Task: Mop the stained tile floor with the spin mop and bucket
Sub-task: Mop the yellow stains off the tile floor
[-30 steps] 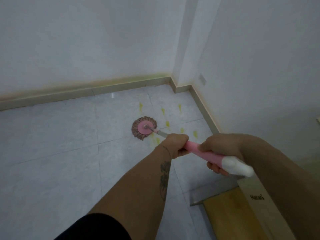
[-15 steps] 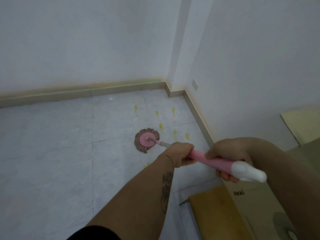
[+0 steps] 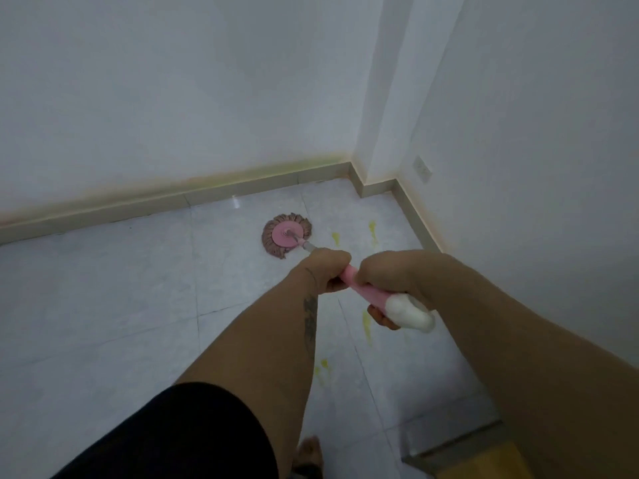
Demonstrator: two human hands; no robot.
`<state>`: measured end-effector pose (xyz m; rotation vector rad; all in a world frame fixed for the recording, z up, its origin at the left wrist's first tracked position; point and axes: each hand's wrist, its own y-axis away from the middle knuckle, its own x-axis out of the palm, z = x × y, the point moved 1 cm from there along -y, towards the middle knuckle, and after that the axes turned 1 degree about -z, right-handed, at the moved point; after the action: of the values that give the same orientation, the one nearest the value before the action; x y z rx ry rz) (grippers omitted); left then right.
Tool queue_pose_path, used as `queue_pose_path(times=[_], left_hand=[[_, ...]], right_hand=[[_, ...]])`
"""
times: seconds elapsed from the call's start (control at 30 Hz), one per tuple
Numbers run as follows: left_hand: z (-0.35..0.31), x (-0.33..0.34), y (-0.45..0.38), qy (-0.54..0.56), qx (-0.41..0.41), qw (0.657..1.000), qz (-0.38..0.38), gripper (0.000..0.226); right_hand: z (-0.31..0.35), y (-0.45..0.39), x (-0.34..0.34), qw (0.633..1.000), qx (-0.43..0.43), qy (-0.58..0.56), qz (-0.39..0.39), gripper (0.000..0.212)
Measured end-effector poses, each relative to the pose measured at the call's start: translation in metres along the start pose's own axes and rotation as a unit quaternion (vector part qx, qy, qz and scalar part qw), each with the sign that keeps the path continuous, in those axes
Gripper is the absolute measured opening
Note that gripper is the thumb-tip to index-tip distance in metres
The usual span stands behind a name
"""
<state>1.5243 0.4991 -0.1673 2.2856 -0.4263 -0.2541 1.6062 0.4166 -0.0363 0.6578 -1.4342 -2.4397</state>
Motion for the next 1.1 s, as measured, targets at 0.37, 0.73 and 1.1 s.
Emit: queue_pose_path(times=[0.37, 0.73, 1.1], left_hand=[[0.000, 0.016, -0.016, -0.003, -0.045, 0.999, -0.022, 0.015], [0.074, 0.125, 0.100, -0.046, -0.029, 0.996, 0.069, 0.017], [0.139, 0.251, 0.200, -0.050, -0.024, 0.980, 0.189, 0.017]], right_hand=[[-0.015, -0.008, -0.008, 1.000, 0.010, -0.012, -0.021, 0.034], [-0.155, 0.102, 0.011, 0.998, 0.018, 0.003, -0.064, 0.033], [-0.283, 0.227, 0.013, 0.988, 0.113, -0.020, -0.100, 0.030]])
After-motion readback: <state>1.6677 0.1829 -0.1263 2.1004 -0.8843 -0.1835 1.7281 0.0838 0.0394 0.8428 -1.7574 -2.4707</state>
